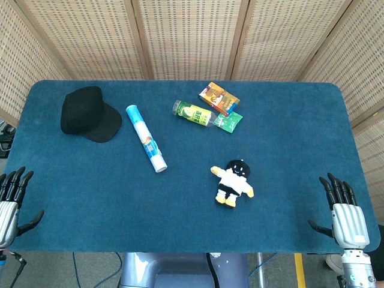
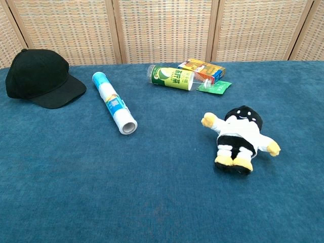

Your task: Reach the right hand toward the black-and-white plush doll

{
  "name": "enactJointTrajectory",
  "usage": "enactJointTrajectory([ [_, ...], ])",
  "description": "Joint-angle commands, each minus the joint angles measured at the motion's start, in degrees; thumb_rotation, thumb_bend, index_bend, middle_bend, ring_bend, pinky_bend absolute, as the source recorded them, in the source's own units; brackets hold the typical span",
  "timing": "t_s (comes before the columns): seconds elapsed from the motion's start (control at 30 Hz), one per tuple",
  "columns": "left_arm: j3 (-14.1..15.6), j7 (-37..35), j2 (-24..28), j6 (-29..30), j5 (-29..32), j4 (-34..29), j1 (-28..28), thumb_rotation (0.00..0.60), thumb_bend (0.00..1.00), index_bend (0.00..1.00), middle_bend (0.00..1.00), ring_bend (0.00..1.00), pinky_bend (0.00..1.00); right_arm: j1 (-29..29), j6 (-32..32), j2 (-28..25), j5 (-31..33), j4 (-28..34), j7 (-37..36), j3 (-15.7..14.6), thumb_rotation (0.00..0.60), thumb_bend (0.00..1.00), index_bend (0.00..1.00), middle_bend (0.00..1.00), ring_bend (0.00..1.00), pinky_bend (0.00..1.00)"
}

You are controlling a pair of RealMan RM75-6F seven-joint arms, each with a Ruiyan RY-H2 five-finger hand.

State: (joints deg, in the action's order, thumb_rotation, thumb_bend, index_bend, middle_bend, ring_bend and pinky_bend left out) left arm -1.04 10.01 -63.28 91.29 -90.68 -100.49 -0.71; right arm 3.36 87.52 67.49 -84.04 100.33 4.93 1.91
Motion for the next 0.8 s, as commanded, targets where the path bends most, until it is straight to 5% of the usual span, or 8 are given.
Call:
enactJointTrajectory([
  [0.03,0.02,0.08,-0.03,0.01,-0.09,-0.04,-0.01,0.600,0.28,0.00,0.00,0.00,0.00,-0.05,-0.09,0.01,0.03,-0.08,-0.04,0.10,0.600,0.25,0.02,0.00,0.00,0.05],
  [0.4,-0.12,-0.34,0.13,0.35,-0.24,-0.07,0.07,0.600,0.28,0.00,0.00,0.00,0.00,-0.26,-0.61,-0.14,-0.52,0.43,-0.18,0.17,0.600,0.25,0.02,0.00,0.00,0.05],
  [0.47,-0.11,-0.47,0.20,0.38,-0.26,-0.08,0.10,0.600,0.28,0.00,0.00,0.00,0.00,0.32,1.74,6.56,-0.98,-2.31,-4.86,2.69,0.600,0.25,0.02,0.00,0.00,0.05],
  [0.8,-0.07,-0.98,0.44,0.47,-0.26,-0.08,0.21,0.600,0.28,0.00,0.00,0.00,0.00,-1.04,1.18,0.55,-2.99,-2.09,-4.15,0.47,0.600,0.25,0.05,0.00,0.00,0.05],
])
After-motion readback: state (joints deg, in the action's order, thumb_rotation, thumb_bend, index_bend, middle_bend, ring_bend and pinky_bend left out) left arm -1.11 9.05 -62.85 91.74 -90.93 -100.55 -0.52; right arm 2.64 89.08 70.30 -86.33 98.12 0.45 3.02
